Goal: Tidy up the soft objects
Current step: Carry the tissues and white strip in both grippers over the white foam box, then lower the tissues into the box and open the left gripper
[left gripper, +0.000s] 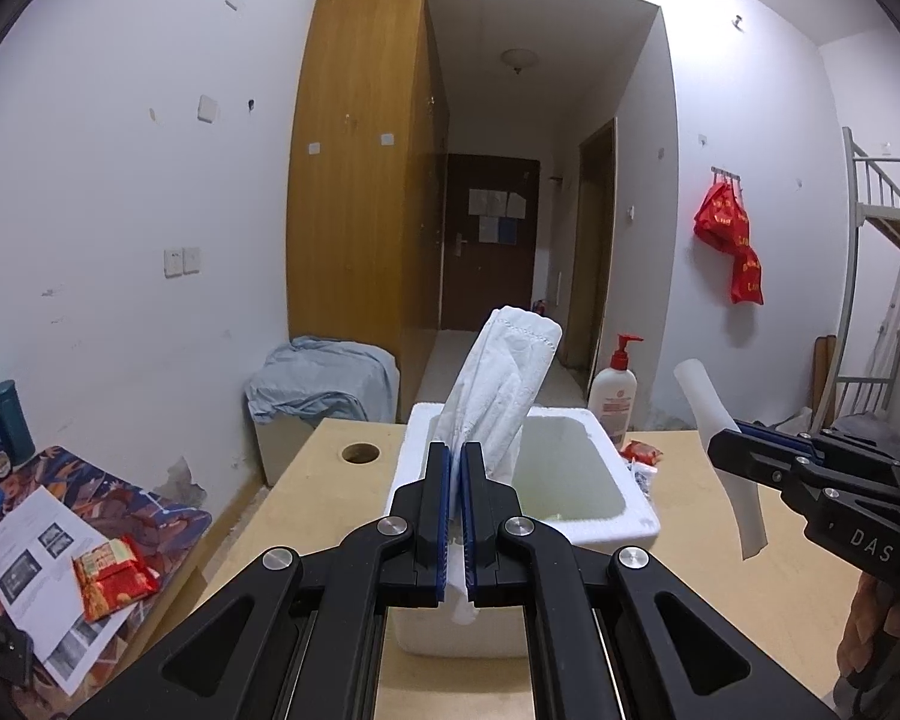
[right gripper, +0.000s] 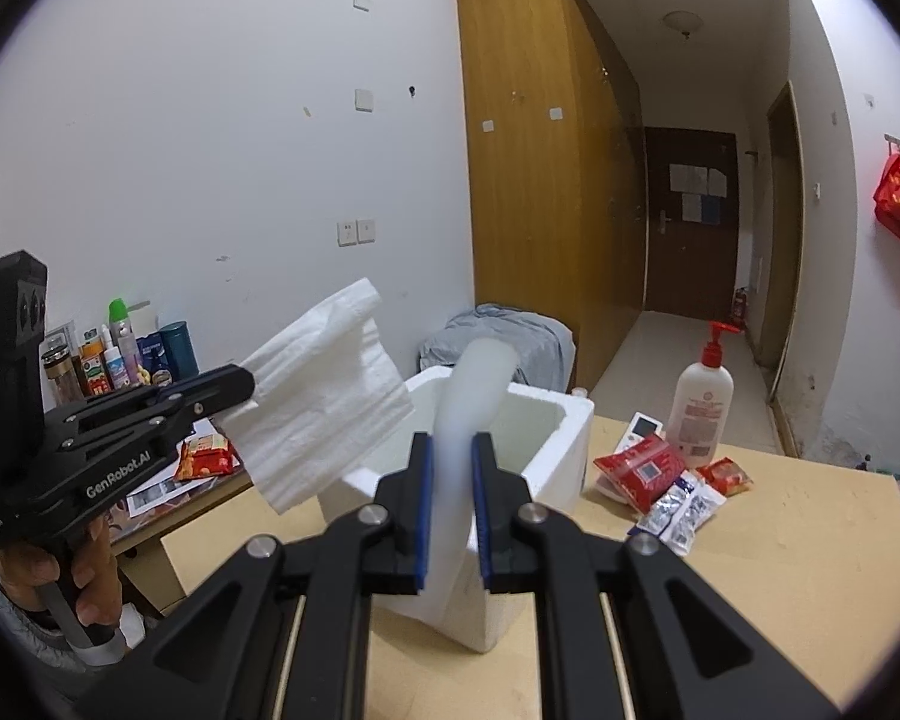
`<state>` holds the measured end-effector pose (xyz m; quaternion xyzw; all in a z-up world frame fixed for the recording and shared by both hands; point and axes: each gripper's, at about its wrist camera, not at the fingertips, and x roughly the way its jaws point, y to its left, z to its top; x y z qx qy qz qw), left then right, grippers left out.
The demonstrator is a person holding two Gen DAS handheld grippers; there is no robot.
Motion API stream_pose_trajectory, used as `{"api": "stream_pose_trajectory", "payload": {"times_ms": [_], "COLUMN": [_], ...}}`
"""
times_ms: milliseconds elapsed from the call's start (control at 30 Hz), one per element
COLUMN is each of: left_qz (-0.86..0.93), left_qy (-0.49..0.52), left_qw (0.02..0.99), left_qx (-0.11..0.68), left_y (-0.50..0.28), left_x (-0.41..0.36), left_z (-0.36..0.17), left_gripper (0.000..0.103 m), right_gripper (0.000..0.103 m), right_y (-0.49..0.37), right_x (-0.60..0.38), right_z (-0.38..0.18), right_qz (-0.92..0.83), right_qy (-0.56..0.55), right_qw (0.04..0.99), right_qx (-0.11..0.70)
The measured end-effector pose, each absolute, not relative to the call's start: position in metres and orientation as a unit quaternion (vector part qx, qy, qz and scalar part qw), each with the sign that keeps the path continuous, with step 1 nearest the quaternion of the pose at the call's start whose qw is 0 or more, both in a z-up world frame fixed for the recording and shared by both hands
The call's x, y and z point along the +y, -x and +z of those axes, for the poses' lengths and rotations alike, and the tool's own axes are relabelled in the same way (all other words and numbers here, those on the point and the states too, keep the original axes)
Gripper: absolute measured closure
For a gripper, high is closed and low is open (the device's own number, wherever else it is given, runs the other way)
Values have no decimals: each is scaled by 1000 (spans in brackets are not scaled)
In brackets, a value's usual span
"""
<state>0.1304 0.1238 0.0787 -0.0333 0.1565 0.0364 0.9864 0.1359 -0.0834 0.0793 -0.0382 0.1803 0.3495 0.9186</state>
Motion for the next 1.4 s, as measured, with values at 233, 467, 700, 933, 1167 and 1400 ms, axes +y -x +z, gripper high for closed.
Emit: {"api": "stream_pose_trajectory", "payload": {"times_ms": [233,467,700,933,1167,1400], "left_qz": [37,34,26,15,4,-7], "left_qy": [37,33,30,27,23,18], "left_qw": [985,985,981,977,975,971], "left_qx": [163,163,188,210,219,240], "left_y": [-162,-187,-214,-231,-238,-248], "left_x": [133,132,129,127,123,121], "left_z": [82,87,75,65,62,55], "left_gripper": [99,99,99,99,99,95], "right_gripper": [88,88,88,88,88,88], "right_y": [-158,-175,-189,-195,-193,-193], "right_x": [-69,-61,-57,-56,-57,-58], "right_z": [83,89,79,78,81,82], "right_qz": [354,357,357,354,350,344], "right_qy": [41,41,40,37,36,36], "right_qw": [916,915,912,912,914,916], "right_qx": [187,183,199,204,204,205]}}
